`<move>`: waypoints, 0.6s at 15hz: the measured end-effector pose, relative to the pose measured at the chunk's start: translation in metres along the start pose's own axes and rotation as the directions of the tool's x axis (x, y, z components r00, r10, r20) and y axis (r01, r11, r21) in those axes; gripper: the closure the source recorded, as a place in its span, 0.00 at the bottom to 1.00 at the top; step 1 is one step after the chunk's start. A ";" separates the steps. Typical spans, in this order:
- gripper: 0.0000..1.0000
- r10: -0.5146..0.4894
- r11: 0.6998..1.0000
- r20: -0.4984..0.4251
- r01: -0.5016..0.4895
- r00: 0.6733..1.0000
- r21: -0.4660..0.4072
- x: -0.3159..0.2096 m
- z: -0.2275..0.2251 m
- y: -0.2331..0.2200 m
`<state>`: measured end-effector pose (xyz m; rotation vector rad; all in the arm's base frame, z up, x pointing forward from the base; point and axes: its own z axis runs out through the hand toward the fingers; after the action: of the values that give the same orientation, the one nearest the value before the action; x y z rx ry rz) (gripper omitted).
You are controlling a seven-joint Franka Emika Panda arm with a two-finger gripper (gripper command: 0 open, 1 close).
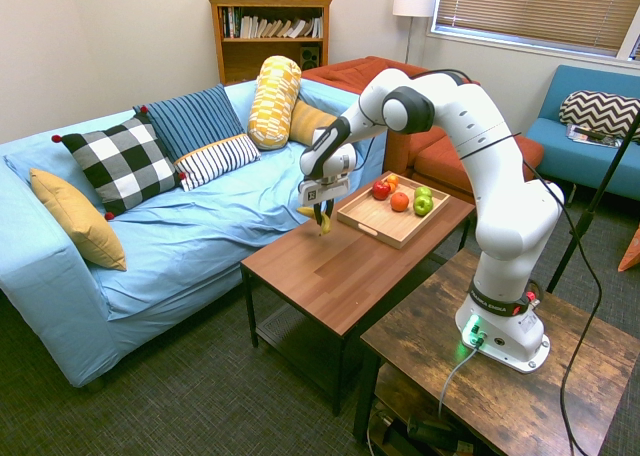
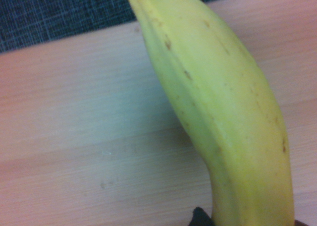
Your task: Put banana in the tray
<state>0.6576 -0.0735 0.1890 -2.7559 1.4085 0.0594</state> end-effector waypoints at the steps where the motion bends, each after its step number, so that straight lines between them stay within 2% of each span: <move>1: 1.00 0.013 1.000 -0.014 -0.013 1.000 0.007 0.008 -0.021 0.007; 5: 1.00 0.100 0.995 -0.044 -0.100 0.994 0.018 0.054 -0.063 0.071; 9: 1.00 0.198 0.980 -0.021 -0.198 0.980 -0.012 0.101 -0.058 0.162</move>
<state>0.5862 -0.2535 0.2374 -2.6235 1.6892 0.0493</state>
